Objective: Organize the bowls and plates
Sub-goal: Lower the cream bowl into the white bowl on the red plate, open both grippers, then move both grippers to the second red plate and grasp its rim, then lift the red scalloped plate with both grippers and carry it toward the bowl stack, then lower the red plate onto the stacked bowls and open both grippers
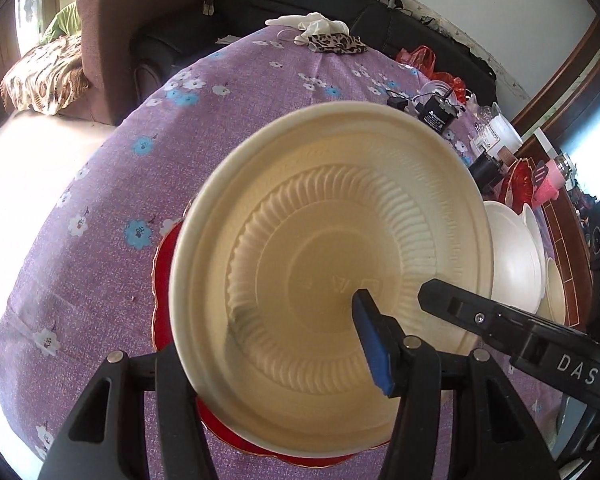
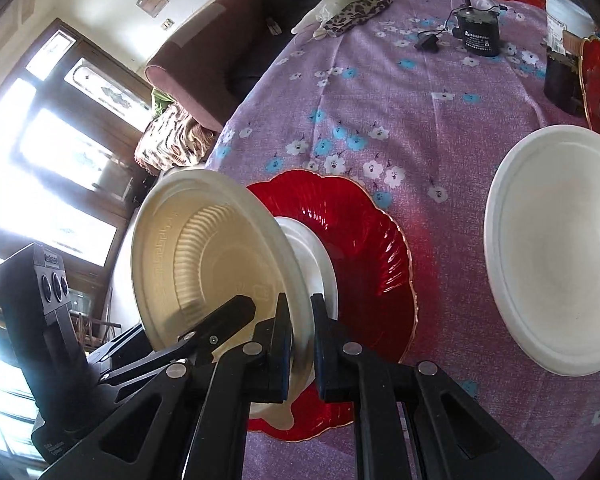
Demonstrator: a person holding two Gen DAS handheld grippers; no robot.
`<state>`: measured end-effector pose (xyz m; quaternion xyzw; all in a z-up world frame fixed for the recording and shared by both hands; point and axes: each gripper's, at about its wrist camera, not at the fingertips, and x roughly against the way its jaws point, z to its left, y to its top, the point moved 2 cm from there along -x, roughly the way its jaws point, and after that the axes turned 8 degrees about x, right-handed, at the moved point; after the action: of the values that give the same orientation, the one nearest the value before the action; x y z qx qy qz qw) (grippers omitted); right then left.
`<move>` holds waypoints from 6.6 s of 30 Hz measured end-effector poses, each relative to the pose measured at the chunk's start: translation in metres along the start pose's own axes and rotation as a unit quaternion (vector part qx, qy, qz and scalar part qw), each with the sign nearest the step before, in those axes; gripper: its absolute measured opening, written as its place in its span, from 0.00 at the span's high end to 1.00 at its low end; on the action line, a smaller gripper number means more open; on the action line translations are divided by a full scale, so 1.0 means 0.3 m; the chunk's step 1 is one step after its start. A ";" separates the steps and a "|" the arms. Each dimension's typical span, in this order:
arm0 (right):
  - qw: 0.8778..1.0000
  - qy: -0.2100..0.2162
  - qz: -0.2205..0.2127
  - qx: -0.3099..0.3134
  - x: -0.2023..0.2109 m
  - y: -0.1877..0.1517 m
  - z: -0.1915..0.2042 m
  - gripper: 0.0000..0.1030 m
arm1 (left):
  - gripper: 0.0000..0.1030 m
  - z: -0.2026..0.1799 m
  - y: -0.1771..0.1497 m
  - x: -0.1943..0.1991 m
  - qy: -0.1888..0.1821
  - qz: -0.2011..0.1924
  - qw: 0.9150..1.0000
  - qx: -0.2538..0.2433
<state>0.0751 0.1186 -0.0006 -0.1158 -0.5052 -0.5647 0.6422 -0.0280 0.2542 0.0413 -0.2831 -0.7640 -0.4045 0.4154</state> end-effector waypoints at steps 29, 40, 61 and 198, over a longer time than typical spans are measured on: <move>0.991 -0.080 -0.109 -0.012 0.127 0.000 -0.057 0.47 | 0.32 0.170 0.029 0.203 -0.008 -0.077 0.995 0.063; 0.992 -0.074 -0.097 -0.010 0.107 -0.005 -0.061 0.84 | 0.32 0.192 -0.003 0.175 -0.024 -0.060 0.995 0.072; 0.968 -0.156 -0.194 0.004 0.529 -0.220 -0.206 0.56 | 0.06 -0.059 -0.128 0.486 -0.006 -0.248 0.968 -0.025; 0.985 -0.084 -0.146 0.035 0.374 -0.015 0.085 0.76 | 0.73 -0.091 0.056 0.382 -0.090 -0.121 0.988 -0.012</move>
<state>0.0416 0.0672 0.0966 -0.0650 -0.5883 -0.6223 0.5123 -0.0607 0.2505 0.1556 -0.2286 -0.8217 -0.4344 0.2897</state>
